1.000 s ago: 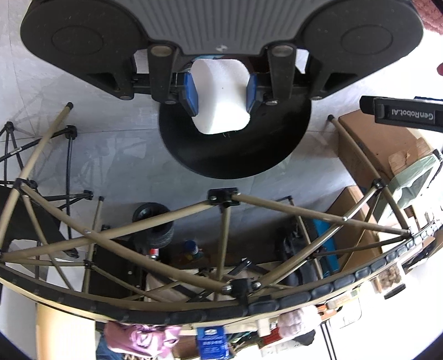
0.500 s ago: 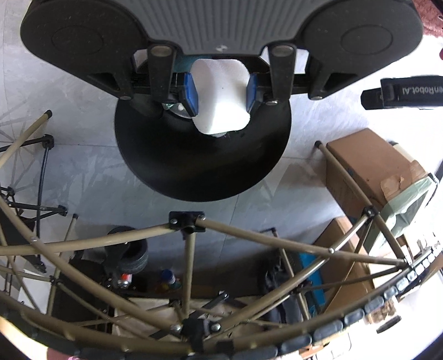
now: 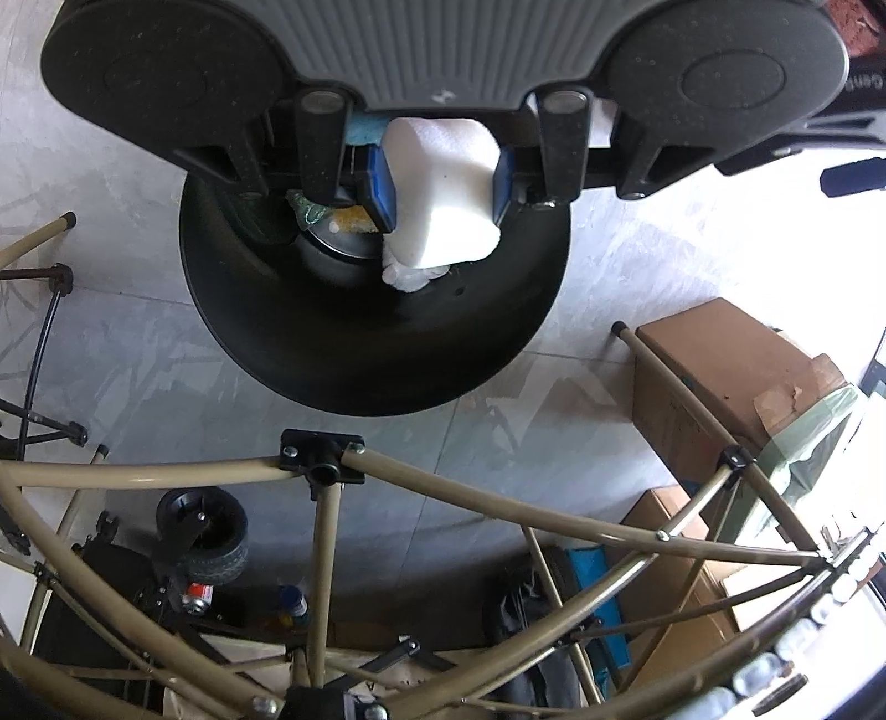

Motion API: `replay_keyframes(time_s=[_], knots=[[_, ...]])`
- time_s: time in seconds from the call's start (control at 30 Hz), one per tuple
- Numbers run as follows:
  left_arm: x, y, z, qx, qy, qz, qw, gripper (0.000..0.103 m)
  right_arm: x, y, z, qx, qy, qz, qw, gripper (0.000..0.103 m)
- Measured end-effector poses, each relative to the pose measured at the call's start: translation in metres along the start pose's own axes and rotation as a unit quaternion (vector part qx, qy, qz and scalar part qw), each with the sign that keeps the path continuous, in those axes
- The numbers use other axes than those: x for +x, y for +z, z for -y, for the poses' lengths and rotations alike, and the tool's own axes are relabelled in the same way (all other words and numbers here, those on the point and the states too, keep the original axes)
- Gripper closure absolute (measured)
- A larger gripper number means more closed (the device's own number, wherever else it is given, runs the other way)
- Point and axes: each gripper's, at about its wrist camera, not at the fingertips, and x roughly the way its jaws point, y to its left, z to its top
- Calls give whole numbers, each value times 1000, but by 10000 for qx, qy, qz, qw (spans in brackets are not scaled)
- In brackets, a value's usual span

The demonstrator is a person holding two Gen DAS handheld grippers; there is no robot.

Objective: Collect trash
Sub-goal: 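Open the right tool to drop the white foam ball into the bin, then raise both tools from the bin back toward the table items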

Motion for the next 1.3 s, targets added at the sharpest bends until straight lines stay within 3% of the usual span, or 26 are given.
replay_keyframes(time_s=[0.37, 0.73, 0.83, 0.9, 0.97, 1.07, 1.3], knots=[[0, 3, -5, -298, 36, 55, 9995, 0, 26, 13, 14, 440, 318, -444, 9975, 68], [2, 1, -1, -222, 0, -16, 9998, 0, 40, 14, 19, 583, 116, -518, 9969, 67], [2, 1, 0, -217, 5, -22, 9998, 0, 38, 13, 21, 587, 23, -544, 9968, 61], [2, 1, -1, -219, 12, -21, 9998, 0, 37, 13, 21, 608, -55, -554, 9966, 34], [2, 0, 0, -217, 22, -23, 9998, 0, 37, 14, 22, 637, -153, -563, 9963, 20], [2, 0, 3, -199, 30, -21, 9998, 0, 37, 14, 24, 603, -223, -565, 9963, 14], [2, -1, 5, -170, 37, -12, 9998, 0, 38, 12, 23, 484, -212, -659, 9964, 12]])
